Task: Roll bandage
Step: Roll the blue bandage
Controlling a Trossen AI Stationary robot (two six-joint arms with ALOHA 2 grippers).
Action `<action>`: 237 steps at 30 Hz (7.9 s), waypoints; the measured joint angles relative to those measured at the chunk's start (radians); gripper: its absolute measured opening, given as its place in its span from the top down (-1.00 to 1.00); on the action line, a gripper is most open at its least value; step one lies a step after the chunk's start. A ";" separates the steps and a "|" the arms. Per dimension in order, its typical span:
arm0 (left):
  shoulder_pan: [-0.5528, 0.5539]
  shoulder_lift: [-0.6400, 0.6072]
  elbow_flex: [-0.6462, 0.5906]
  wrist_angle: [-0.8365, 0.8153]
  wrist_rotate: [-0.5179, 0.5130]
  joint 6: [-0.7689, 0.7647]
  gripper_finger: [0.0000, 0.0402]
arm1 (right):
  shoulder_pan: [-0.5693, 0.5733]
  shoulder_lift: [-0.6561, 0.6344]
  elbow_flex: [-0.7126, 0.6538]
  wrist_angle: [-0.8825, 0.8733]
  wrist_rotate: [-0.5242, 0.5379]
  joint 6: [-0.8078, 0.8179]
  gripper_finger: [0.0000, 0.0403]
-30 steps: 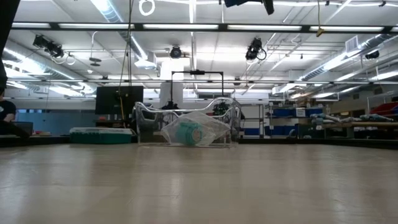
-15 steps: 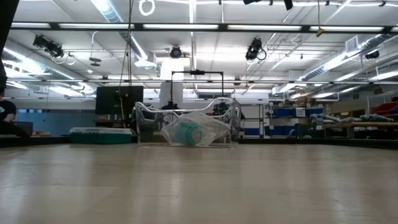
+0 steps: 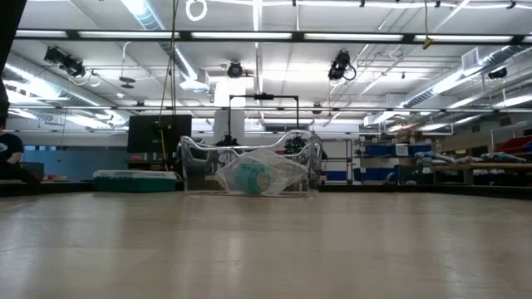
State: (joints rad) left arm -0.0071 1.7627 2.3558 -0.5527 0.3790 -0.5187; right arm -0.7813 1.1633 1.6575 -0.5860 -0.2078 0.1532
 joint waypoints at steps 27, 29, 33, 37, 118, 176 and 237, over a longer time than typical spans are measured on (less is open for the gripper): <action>0.031 0.009 0.000 -0.541 0.129 0.041 0.14 | 0.028 -0.012 0.008 0.050 -0.077 0.003 1.00; 0.032 0.009 0.000 -0.522 0.122 0.042 0.14 | 0.032 -0.017 0.008 0.060 -0.087 0.020 1.00; 0.053 0.009 0.000 -0.392 -0.009 0.040 0.14 | 0.087 -0.018 0.008 0.065 -0.114 0.058 1.00; 0.066 0.015 0.000 -0.328 -0.151 0.026 0.14 | 0.168 -0.017 0.007 0.127 -0.117 0.087 1.00; 0.144 0.101 0.000 -0.269 -0.227 0.201 0.94 | 0.484 0.046 0.007 0.265 -0.019 0.243 1.00; 0.123 0.012 0.000 -0.120 -0.050 -0.062 0.97 | 0.200 -0.070 0.007 -0.195 0.037 -0.161 1.00; 0.103 0.086 0.000 -0.184 -0.281 0.239 0.97 | 0.220 -0.040 0.007 0.281 -0.285 0.309 1.00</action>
State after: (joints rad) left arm 0.0959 1.8484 2.3558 -0.7364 0.0982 -0.2794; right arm -0.5611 1.1229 1.6646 -0.3054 -0.4929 0.4625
